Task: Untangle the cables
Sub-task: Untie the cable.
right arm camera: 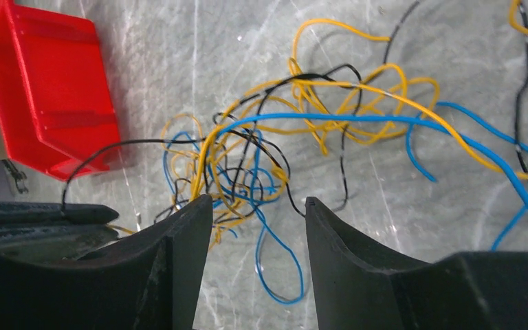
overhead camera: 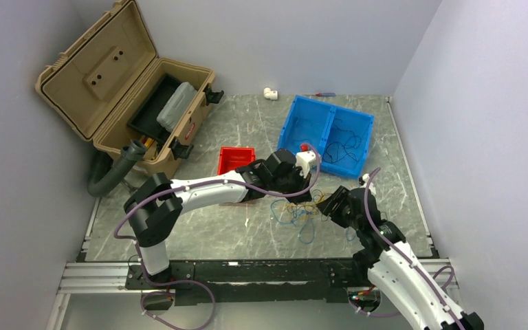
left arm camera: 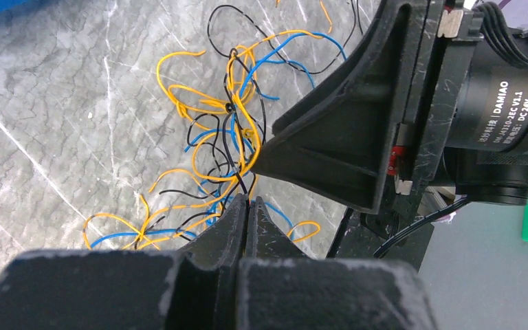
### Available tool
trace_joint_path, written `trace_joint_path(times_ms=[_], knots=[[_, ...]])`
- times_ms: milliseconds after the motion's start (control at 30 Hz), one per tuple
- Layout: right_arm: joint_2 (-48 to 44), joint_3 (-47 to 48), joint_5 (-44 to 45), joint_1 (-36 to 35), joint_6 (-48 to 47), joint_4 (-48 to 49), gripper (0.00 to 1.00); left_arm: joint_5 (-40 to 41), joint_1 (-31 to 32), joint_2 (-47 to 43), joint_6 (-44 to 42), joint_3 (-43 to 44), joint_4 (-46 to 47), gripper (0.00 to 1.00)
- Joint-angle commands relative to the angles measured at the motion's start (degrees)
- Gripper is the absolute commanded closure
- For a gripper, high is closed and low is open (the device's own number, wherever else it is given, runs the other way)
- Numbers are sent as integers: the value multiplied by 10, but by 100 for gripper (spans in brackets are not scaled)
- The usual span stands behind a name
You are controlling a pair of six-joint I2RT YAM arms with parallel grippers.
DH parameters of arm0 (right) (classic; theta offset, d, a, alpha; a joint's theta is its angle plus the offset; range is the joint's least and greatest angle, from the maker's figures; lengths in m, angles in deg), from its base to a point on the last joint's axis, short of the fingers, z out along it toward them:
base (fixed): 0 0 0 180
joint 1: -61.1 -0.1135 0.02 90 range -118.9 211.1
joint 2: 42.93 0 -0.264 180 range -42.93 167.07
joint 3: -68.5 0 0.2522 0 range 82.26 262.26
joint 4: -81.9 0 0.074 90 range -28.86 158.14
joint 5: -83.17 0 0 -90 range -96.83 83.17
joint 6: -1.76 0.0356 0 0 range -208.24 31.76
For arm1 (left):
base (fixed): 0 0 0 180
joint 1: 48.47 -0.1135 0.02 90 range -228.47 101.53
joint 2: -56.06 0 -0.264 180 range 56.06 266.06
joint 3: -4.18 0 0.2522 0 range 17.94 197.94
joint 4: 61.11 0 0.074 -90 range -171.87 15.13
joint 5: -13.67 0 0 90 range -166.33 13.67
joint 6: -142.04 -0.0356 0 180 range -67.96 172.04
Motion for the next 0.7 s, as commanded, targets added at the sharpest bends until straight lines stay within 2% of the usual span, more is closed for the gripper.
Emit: trace_joint_path(times_ms=[0, 133, 367, 667], knots=[[28, -7, -16, 0, -22, 127, 45, -13, 0, -24, -3, 8, 4, 100], [59, -20, -5, 1, -28, 170, 45, -15, -3, -28, -2, 8, 5, 100], [133, -15, 74, 0, -2, 150, 47, -33, -16, -63, -2, 18, -6, 100], [155, 6, 193, 1, 57, 54, 49, -42, -44, -172, -5, 49, -69, 100]])
